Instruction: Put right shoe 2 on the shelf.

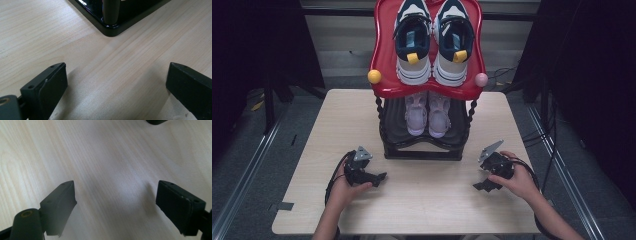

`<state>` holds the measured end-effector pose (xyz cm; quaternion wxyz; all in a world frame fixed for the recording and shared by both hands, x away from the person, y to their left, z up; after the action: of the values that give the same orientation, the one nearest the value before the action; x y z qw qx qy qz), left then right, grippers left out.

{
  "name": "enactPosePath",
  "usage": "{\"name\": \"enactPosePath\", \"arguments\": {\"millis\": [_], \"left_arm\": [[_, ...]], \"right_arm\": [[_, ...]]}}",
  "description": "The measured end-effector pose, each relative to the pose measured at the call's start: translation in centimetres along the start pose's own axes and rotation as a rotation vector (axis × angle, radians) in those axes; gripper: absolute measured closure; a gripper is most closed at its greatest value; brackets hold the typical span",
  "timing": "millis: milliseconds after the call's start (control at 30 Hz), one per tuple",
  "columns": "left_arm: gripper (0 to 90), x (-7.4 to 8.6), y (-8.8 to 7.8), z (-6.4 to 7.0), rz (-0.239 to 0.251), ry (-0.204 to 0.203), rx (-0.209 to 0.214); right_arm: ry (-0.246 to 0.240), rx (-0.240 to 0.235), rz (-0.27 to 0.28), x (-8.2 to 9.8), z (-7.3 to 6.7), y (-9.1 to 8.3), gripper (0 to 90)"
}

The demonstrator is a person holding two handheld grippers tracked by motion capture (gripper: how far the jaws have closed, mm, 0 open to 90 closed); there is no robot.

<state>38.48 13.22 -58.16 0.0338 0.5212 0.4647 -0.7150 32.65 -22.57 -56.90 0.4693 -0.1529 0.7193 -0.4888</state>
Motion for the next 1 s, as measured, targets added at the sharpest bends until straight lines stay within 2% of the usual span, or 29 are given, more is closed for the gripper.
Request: {"name": "enactPosePath", "arguments": {"millis": [67,100,200,300,600,833,1000], "left_arm": [[3.3,0.0,0.0,0.0,0.0,0.0,0.0],[3.3,0.0,0.0,0.0,0.0,0.0,0.0],[3.3,0.0,0.0,0.0,0.001,-0.001,-0.001],[3.3,0.0,0.0,0.0,0.001,0.0,0.0],[3.4,0.0,0.0,0.0,0.001,0.0,-0.001],[3.3,0.0,0.0,0.0,0.001,0.0,0.0],[3.3,0.0,0.0,0.0,0.001,0.0,0.0]], "right_arm": [[0.019,0.013,0.013,0.3,0.1,0.4,14.5],[0.014,0.022,0.03,0.4,0.3,0.5,14.2],[0.042,0.024,0.089,0.3,0.7,0.5,14.2],[0.028,0.072,0.139,0.3,1.3,0.7,13.9],[0.057,0.109,0.239,0.4,1.5,0.9,12.1],[0.094,0.156,0.365,0.3,1.7,1.1,12.0],[0.101,0.162,0.367,0.2,1.8,1.1,12.0]]}}
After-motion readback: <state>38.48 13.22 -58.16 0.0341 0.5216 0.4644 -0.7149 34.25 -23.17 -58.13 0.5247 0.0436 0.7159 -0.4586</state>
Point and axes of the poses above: each handheld gripper's, and its own axes: y roughly forward along the jaws, x roughly out of its underside, z roughly to its right, the point moved 10 cm from there along y, roughly forward along the jaws, and after that the axes turned 6 degrees about z, right-handed, at the moved point
